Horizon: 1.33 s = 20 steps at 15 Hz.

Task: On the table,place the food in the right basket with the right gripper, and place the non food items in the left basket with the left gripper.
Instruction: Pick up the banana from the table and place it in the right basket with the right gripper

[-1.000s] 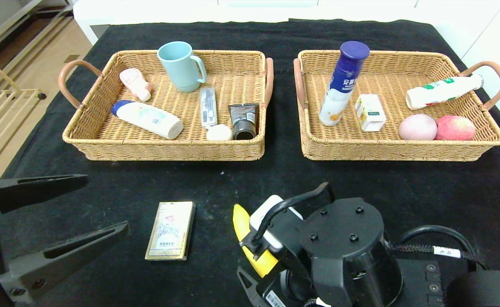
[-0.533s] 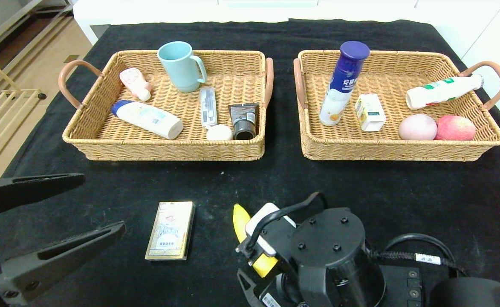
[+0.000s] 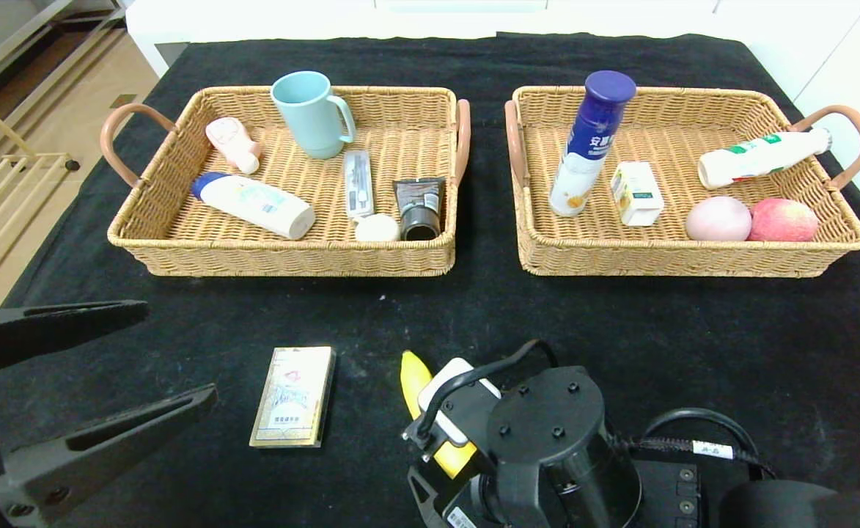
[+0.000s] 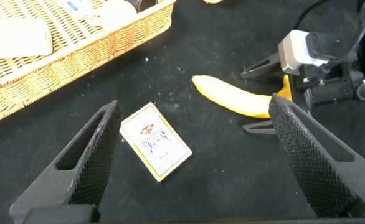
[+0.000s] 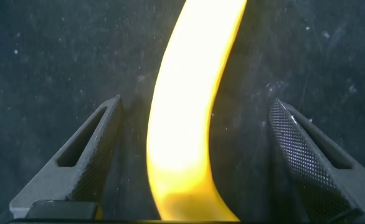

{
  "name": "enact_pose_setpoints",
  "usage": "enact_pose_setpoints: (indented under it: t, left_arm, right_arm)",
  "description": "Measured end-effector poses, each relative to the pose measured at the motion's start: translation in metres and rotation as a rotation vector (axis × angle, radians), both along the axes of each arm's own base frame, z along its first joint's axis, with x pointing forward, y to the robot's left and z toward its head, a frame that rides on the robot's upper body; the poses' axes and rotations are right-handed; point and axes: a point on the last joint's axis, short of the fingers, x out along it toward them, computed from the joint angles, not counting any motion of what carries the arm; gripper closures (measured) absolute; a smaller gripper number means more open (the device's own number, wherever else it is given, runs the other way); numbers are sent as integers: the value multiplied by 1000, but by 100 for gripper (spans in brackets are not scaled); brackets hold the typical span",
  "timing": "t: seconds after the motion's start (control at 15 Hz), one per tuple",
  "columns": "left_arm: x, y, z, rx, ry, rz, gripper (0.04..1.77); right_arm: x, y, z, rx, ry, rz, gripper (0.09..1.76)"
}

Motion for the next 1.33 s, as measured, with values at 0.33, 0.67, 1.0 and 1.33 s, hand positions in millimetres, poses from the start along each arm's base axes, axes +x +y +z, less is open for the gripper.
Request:
enact_pose_setpoints:
  t: [0.33,0.67,1.0,1.33]
  left_arm:
    - [0,0,-1,1,3,-1,9]
    - [0,0,-1,2,6,-1,9]
    - [1,-1,-2,5,11,-4,9]
    - [2,-1,-3,7,14,-4,9]
  right_arm:
    - [2,0,-7,-7,4,-6,92]
    - [1,-2,-12,-10,7,-7,117]
    - [1,-2,-14,-9,9,-6,117]
    - [0,-3,-14,0,13,-9,117]
